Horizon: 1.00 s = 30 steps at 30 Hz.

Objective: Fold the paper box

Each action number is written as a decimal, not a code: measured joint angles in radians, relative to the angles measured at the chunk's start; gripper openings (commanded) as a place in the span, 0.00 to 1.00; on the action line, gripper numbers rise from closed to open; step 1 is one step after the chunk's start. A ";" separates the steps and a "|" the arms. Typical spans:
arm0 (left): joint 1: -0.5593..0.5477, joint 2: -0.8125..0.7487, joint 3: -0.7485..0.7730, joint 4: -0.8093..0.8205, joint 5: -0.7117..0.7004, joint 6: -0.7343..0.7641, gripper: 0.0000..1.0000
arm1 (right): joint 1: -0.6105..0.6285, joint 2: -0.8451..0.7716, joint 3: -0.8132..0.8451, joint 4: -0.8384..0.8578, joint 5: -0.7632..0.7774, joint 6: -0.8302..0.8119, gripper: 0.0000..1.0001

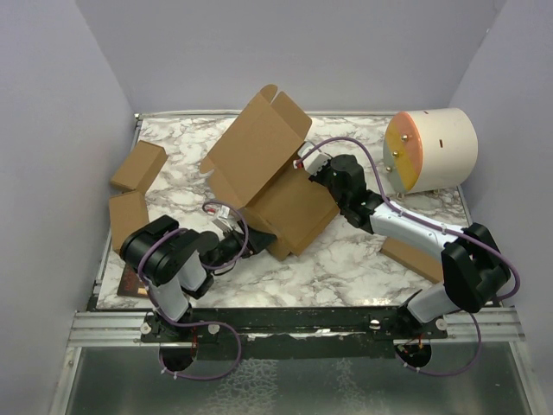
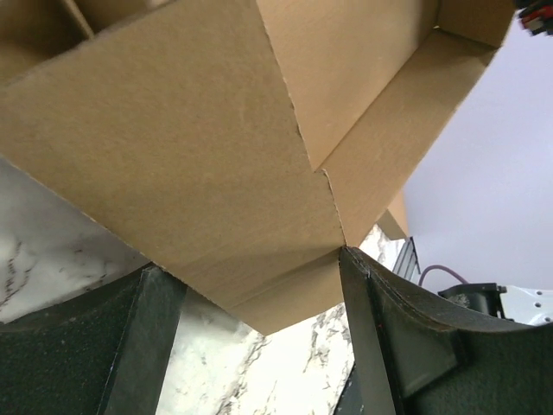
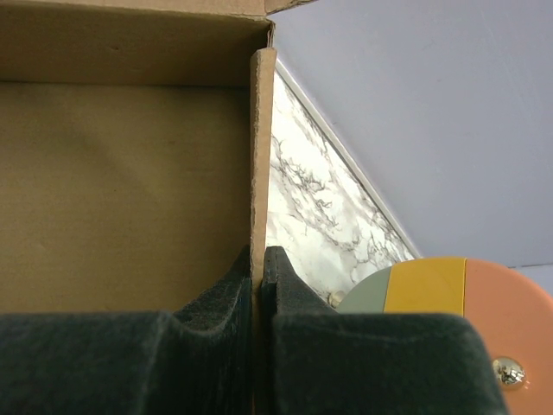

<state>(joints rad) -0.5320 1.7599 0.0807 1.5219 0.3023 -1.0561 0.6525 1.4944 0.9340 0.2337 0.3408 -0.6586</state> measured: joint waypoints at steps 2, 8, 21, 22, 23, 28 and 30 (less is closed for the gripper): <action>0.000 -0.028 -0.004 0.002 -0.001 0.000 0.73 | 0.000 0.000 0.000 0.000 0.000 0.000 0.01; 0.000 -0.101 -0.029 0.004 -0.001 0.006 0.73 | 0.000 0.000 0.000 0.000 0.000 0.005 0.01; 0.000 -0.078 -0.020 0.003 -0.010 -0.011 0.71 | 0.000 0.000 0.000 -0.009 -0.010 0.013 0.01; -0.001 -0.082 -0.020 0.003 -0.020 -0.019 0.71 | 0.000 0.000 0.000 -0.011 -0.011 0.016 0.01; -0.003 -0.088 -0.020 0.003 -0.030 -0.026 0.71 | 0.000 0.000 0.000 -0.015 -0.012 0.020 0.01; -0.027 -0.220 -0.018 -0.047 -0.091 -0.051 0.70 | 0.000 0.000 0.005 -0.043 -0.014 0.039 0.01; -0.038 -0.289 0.001 -0.141 -0.110 -0.049 0.70 | -0.001 0.000 0.021 -0.065 -0.015 0.052 0.01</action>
<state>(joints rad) -0.5701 1.4712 0.0818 1.3808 0.1921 -1.1053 0.6518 1.4940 0.9546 0.1684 0.3256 -0.6067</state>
